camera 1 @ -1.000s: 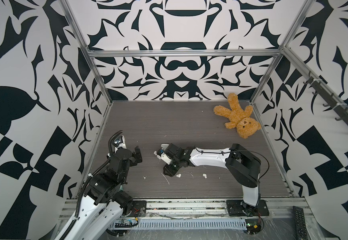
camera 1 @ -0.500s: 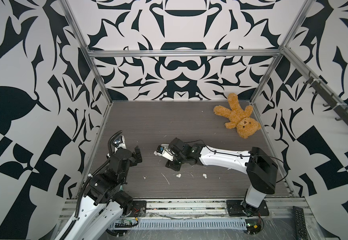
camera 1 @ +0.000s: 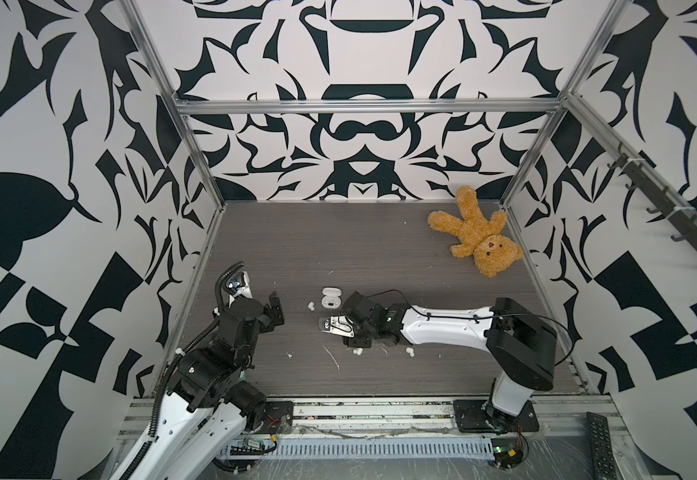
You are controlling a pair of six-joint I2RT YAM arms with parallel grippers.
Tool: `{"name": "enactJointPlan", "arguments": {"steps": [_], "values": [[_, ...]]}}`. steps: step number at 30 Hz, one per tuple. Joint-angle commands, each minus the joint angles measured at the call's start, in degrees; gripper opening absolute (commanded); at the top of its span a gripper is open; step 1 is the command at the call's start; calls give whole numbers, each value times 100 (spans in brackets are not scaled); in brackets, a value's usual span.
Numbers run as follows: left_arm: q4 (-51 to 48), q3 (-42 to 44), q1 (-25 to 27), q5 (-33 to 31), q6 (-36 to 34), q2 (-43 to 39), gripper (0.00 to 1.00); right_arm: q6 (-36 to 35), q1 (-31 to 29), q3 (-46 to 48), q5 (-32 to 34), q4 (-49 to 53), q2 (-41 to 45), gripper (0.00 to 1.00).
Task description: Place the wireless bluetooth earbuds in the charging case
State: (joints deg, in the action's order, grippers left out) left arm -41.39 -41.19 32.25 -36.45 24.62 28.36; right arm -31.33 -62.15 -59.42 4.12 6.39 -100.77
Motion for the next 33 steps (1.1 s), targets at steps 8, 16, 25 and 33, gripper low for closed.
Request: {"name": "enactJointPlan", "arguments": {"steps": [8, 16, 25, 33], "values": [[-41, 24, -26, -123, 60, -82, 99, -885, -46, 88, 507, -693, -240, 41], [-50, 27, -26, -135, 60, -90, 99, -1191, -48, 147, 627, -782, -285, 36], [-45, 24, -26, -130, 60, -85, 99, -1393, -51, 111, 623, -651, -395, 37], [-45, 26, -25, -123, 60, -93, 99, -1564, -47, 49, 641, -567, -492, 36]]}}
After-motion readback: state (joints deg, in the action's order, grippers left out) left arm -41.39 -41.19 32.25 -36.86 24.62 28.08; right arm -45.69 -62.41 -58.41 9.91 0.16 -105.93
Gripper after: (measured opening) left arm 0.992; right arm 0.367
